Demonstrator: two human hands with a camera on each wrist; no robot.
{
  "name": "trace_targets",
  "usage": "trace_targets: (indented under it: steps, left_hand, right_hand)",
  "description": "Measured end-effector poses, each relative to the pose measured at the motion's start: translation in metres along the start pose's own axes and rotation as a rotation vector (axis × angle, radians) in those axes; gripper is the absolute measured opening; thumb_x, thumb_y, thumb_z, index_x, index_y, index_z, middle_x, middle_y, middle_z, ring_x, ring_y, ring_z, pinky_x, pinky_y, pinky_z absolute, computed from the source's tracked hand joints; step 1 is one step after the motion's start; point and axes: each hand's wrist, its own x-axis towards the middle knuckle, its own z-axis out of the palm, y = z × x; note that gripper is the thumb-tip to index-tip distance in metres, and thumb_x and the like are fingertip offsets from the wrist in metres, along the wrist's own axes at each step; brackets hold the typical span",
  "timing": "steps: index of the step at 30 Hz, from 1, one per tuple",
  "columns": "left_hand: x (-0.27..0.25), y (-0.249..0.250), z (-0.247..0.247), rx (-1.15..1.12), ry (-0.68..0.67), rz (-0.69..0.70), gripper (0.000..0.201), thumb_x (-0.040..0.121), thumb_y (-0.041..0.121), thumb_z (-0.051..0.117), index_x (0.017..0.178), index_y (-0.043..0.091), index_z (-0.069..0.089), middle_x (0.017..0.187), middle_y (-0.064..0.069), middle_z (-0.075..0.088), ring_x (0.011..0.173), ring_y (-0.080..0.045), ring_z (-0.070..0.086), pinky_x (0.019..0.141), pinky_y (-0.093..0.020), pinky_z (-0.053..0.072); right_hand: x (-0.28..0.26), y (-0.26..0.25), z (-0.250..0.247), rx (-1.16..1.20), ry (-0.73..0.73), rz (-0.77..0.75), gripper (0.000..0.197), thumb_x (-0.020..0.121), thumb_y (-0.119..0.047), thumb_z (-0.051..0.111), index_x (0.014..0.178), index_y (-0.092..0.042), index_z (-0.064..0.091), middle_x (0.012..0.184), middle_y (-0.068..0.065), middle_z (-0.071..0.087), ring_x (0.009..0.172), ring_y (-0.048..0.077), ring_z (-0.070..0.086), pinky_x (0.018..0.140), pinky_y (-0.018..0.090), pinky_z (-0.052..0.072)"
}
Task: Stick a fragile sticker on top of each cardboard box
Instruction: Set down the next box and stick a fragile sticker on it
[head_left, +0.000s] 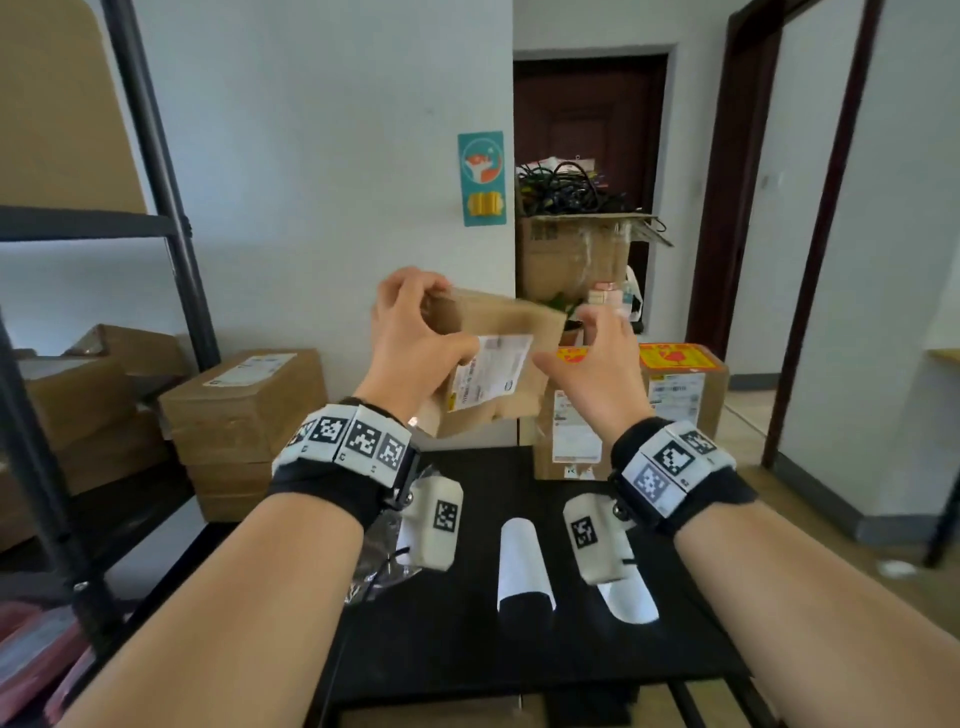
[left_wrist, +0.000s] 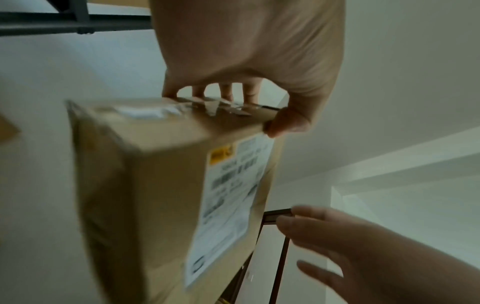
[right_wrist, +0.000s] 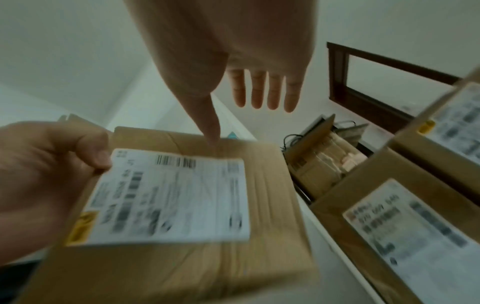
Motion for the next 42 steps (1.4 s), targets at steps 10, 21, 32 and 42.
trace_targets:
  steps: [10, 21, 32, 42]
  left_hand:
    - [-0.018, 0.024, 0.009, 0.353, -0.402, 0.163, 0.057, 0.055, 0.014, 0.076, 0.107, 0.026, 0.056, 0.13, 0.005, 0.035, 0.12, -0.016, 0.035, 0.103, -0.043, 0.039]
    - [-0.018, 0.04, 0.013, 0.312, -0.562, 0.158, 0.073, 0.065, 0.002, 0.071, 0.129, 0.023, 0.043, 0.132, 0.004, 0.037, 0.114, -0.015, 0.043, 0.088, -0.029, 0.05]
    - [-0.01, 0.001, 0.02, 0.063, -0.21, -0.193, 0.117, 0.069, 0.037, 0.082, 0.154, 0.028, 0.002, 0.16, 0.001, 0.01, 0.146, -0.027, 0.016, 0.116, -0.053, 0.024]
    - [-0.021, -0.014, 0.031, -0.132, -0.397, -0.371, 0.05, 0.083, 0.048, 0.068, 0.124, 0.027, 0.049, 0.114, 0.005, 0.066, 0.101, -0.012, 0.064, 0.09, -0.037, 0.053]
  right_hand:
    - [0.008, -0.019, 0.0, -0.308, -0.623, -0.089, 0.12, 0.059, -0.019, 0.088, 0.155, -0.024, 0.015, 0.155, 0.005, 0.031, 0.143, 0.027, 0.028, 0.115, 0.049, 0.031]
    - [-0.006, -0.014, -0.019, -0.11, -0.799, 0.043, 0.121, 0.069, -0.007, 0.083, 0.153, -0.03, -0.001, 0.147, -0.003, 0.033, 0.126, 0.016, 0.043, 0.095, 0.026, 0.04]
    - [-0.003, 0.024, -0.04, 0.261, -0.537, 0.289, 0.098, 0.072, -0.007, 0.079, 0.147, -0.028, 0.02, 0.131, 0.002, 0.051, 0.114, 0.02, 0.056, 0.096, 0.04, 0.051]
    - [-0.009, 0.031, -0.037, 0.393, -0.423, 0.397, 0.068, 0.076, -0.03, 0.075, 0.135, -0.025, 0.042, 0.116, 0.001, 0.068, 0.106, 0.018, 0.066, 0.097, 0.04, 0.051]
